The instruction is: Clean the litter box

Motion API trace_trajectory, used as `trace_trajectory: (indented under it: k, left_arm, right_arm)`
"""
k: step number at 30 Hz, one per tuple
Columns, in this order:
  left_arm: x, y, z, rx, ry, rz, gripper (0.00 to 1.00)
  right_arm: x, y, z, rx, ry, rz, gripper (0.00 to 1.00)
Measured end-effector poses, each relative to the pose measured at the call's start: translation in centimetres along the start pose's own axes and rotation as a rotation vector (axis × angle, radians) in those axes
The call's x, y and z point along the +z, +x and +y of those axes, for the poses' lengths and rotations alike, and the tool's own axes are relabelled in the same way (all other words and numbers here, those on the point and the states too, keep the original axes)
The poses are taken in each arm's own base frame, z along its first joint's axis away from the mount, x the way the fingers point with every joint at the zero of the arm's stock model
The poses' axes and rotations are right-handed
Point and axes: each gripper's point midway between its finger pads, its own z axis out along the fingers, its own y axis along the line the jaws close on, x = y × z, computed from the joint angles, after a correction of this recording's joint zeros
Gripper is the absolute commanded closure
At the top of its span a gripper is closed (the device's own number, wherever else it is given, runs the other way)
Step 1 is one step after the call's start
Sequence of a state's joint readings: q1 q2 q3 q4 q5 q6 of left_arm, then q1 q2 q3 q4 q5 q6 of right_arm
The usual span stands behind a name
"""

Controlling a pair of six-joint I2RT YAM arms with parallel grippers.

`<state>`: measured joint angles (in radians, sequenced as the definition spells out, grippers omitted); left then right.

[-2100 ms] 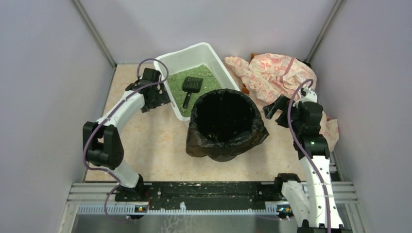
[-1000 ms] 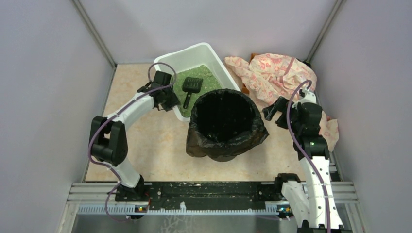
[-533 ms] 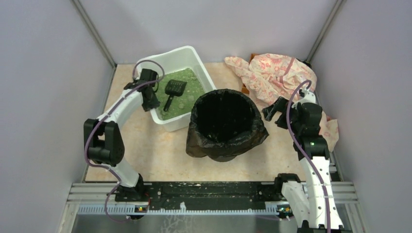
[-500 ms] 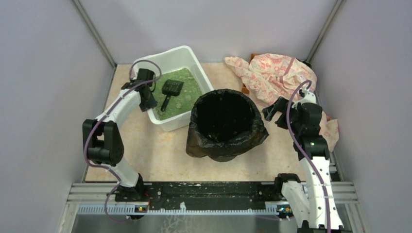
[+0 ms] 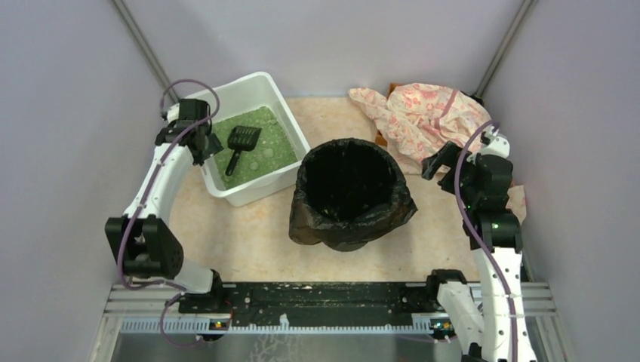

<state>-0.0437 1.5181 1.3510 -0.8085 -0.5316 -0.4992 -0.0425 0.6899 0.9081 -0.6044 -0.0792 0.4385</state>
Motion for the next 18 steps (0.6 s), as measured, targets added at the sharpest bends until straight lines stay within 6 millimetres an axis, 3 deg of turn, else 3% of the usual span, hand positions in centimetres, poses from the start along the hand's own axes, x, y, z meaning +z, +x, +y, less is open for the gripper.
trace_trajectory:
  k: [7,10,11,14,18]
  left_arm:
    - [-6.1,-3.3,-0.7,-0.135,0.206,-0.11,0.01]
    - [-9.1,-3.6,-2.0,-0.174,0.365,-0.153,0.01]
    - [-10.3,-2.8,-3.2,-0.165,0.452,-0.156,0.01]
    - [-10.5,-1.5,-4.8,-0.13,0.504,-0.127,0.01]
    - [-8.9,1.4,-7.8,-0.051,0.533,-0.041,0.01]
  right_arm:
    - [-1.9,-5.9,1.1,-0.078,0.048,-0.088,0.17]
    - [-2.4,-8.4,3.0,-0.125,0.006,-0.085,0.28]
    - [-2.4,-8.8,3.8,-0.142,-0.02,-0.073,0.3]
    - [-2.1,-8.5,6.3,-0.188,-0.117,-0.014,0.3]
    - [-1.4,-4.8,9.7,-0.266,-0.226,0.141,0.25]
